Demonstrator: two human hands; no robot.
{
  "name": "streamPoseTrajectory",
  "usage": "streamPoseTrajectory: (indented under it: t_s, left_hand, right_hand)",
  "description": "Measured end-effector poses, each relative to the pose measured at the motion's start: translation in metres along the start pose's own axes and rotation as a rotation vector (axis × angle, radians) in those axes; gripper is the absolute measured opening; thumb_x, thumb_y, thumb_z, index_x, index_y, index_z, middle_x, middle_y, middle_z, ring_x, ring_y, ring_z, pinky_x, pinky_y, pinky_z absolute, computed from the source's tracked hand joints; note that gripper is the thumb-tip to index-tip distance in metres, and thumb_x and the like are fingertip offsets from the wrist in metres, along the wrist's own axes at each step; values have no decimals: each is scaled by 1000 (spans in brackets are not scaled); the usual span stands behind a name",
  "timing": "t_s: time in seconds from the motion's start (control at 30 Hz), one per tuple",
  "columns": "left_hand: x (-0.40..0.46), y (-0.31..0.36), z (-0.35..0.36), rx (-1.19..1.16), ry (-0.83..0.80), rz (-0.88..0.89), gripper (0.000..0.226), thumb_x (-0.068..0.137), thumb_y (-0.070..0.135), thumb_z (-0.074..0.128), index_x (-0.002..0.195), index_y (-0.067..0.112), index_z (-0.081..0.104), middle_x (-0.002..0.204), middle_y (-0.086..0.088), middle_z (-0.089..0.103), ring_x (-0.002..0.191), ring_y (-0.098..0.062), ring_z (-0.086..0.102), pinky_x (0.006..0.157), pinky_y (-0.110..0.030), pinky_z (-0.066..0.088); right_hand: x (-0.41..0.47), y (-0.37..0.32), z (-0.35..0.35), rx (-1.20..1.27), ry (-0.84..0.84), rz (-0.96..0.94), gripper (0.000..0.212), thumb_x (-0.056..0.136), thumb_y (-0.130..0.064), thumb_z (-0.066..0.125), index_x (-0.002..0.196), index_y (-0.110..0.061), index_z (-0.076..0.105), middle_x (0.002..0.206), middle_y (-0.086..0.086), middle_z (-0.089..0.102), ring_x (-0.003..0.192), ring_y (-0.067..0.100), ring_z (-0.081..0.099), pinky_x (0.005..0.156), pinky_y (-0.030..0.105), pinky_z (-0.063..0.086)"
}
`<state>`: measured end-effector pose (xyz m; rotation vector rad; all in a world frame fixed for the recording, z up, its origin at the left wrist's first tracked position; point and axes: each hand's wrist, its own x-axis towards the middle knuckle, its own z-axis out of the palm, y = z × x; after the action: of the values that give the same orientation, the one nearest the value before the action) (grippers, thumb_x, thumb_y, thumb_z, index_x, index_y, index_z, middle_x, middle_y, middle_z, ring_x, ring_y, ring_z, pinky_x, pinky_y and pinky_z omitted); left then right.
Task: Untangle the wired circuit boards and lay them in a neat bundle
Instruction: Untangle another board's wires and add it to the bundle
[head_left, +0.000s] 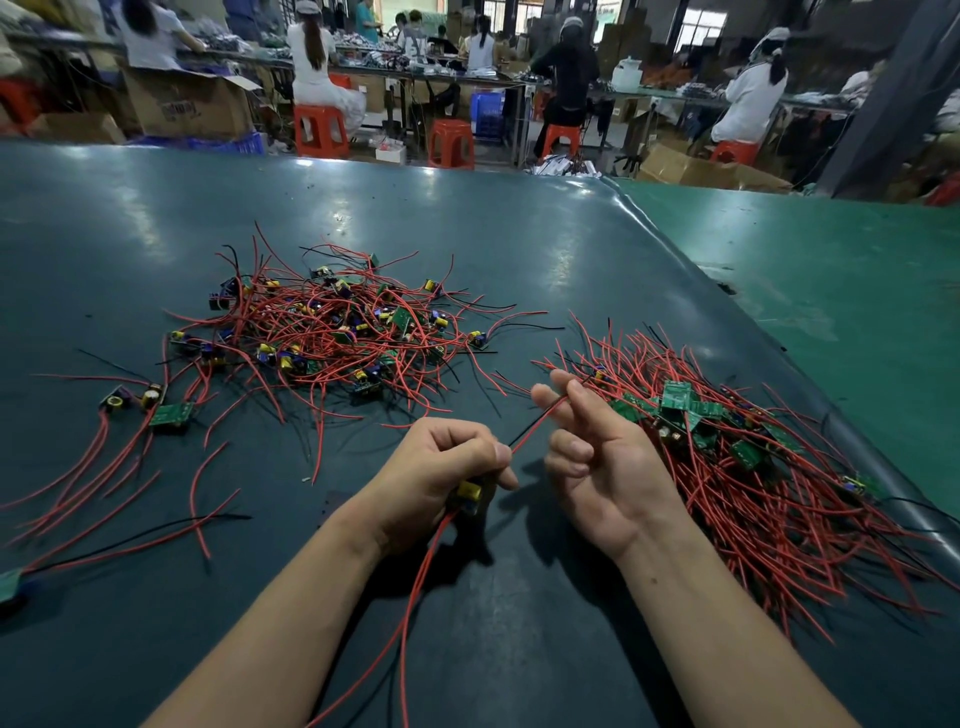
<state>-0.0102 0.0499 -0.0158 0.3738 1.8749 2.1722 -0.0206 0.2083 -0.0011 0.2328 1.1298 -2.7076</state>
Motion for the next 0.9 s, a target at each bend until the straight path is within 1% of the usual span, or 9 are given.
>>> streamPoseTrajectory:
  t_s: [0.1, 0.17, 0.23, 0.4, 0.5, 0.6, 0.73, 0.8, 0.9]
  left_hand:
    - [-1, 0, 1, 7, -17, 4, 25, 58, 35, 69, 51, 11, 66, 53, -5, 50, 45, -15, 37, 45, -22, 29]
    - [-2, 1, 2, 12, -49, -11, 23, 58, 34, 70, 49, 14, 62, 55, -3, 58, 49, -15, 37, 45, -21, 29]
    - [-2, 1, 2, 12, -62, -19, 23, 58, 34, 69, 48, 16, 60, 57, -2, 63, 49, -15, 38, 45, -20, 29]
    - [-1, 0, -1, -24, -14, 1, 24, 58, 33, 69, 52, 10, 65, 51, -1, 54, 43, -14, 36, 45, -22, 27]
    - [0, -1, 0, -12, -9, 5, 26, 58, 34, 68, 51, 9, 66, 51, -3, 47, 44, -14, 35, 44, -21, 27]
    - [-1, -1, 0, -10, -4, 7, 25, 58, 33, 68, 50, 10, 65, 50, -3, 49, 43, -13, 36, 43, -19, 30]
    - [-1, 0, 0, 9, 6, 8, 25, 58, 34, 68, 51, 10, 66, 51, -5, 46, 46, -15, 35, 46, -22, 27]
    - [-1, 0, 0, 6, 6, 7, 25, 57, 34, 68, 50, 10, 65, 50, -3, 47, 45, -14, 35, 46, -23, 26]
    - [-3, 0, 1, 23, -4, 12, 24, 56, 35, 68, 48, 12, 65, 55, -10, 50, 46, -16, 35, 47, -25, 25]
  right_hand:
    - [0, -1, 0, 34, 16, 56, 16, 98, -15, 45, 94, -11, 61, 63, -2, 66, 29, 2, 33, 29, 11, 26]
    - [-1, 0, 1, 47, 17, 89, 16, 97, -12, 46, 93, -8, 61, 54, -4, 57, 26, 3, 32, 27, 11, 24]
    - [-1, 2, 3, 45, 31, 96, 16, 98, -11, 46, 93, -8, 61, 51, -5, 54, 26, 3, 32, 27, 11, 24]
    - [1, -2, 2, 61, 48, 39, 17, 100, -12, 44, 92, -12, 59, 70, 5, 71, 36, 1, 42, 34, 10, 34]
    - [2, -3, 0, 141, 35, 56, 16, 99, -8, 42, 90, -11, 56, 74, 11, 73, 38, 3, 47, 36, 11, 36]
    - [1, -3, 0, 187, 38, 54, 16, 97, -6, 42, 88, -11, 54, 77, 13, 73, 41, 7, 51, 36, 14, 39]
    - [1, -5, 1, 222, 61, 69, 17, 97, -8, 42, 88, -10, 57, 66, 8, 67, 40, 8, 50, 37, 15, 40]
    - [0, -4, 3, 222, 59, 91, 18, 98, -9, 43, 88, -11, 58, 58, 2, 61, 37, 7, 45, 35, 15, 36]
    - [-2, -4, 3, 183, 29, 127, 19, 99, -12, 44, 89, -14, 60, 52, -5, 53, 34, 5, 37, 30, 14, 29]
